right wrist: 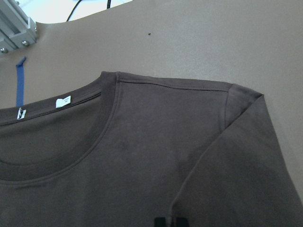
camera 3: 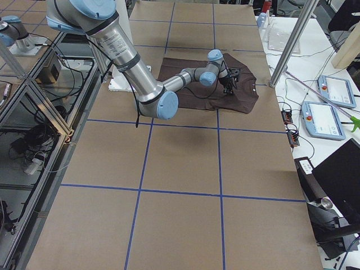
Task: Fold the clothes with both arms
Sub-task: 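Release the sleeve and withdraw the right gripper while the left arm approaches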
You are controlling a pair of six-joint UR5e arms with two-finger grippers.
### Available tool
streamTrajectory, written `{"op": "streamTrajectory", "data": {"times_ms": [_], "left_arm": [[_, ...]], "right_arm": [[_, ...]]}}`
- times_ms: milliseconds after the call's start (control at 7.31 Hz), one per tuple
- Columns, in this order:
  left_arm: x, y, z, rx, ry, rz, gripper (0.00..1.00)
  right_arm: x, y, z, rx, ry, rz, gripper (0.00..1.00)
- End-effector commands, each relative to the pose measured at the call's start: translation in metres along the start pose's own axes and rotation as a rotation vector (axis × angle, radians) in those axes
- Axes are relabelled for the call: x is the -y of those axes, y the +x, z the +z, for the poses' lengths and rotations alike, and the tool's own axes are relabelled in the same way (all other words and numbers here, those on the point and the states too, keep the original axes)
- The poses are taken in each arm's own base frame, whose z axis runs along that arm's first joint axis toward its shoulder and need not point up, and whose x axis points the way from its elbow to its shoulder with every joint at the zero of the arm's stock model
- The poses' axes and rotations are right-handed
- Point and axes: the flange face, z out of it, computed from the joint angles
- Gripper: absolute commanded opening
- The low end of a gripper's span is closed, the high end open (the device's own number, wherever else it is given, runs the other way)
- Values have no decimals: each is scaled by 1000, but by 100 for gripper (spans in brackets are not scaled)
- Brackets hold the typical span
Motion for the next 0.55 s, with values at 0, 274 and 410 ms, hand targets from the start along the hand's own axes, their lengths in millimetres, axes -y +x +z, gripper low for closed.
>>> {"op": "streamTrajectory", "data": {"times_ms": [0,274,410], "left_arm": [[16,10,-14,18,66,65,100],[68,24,-1,-18,137,95,100],[92,41,20,-66,135,-4,100]], "right_arm": [[-6,-19,-8,18,6,-8,100],[40,19,-43,19,-147,-86,100],[72,57,-64,40,-165,-169,100]]}}
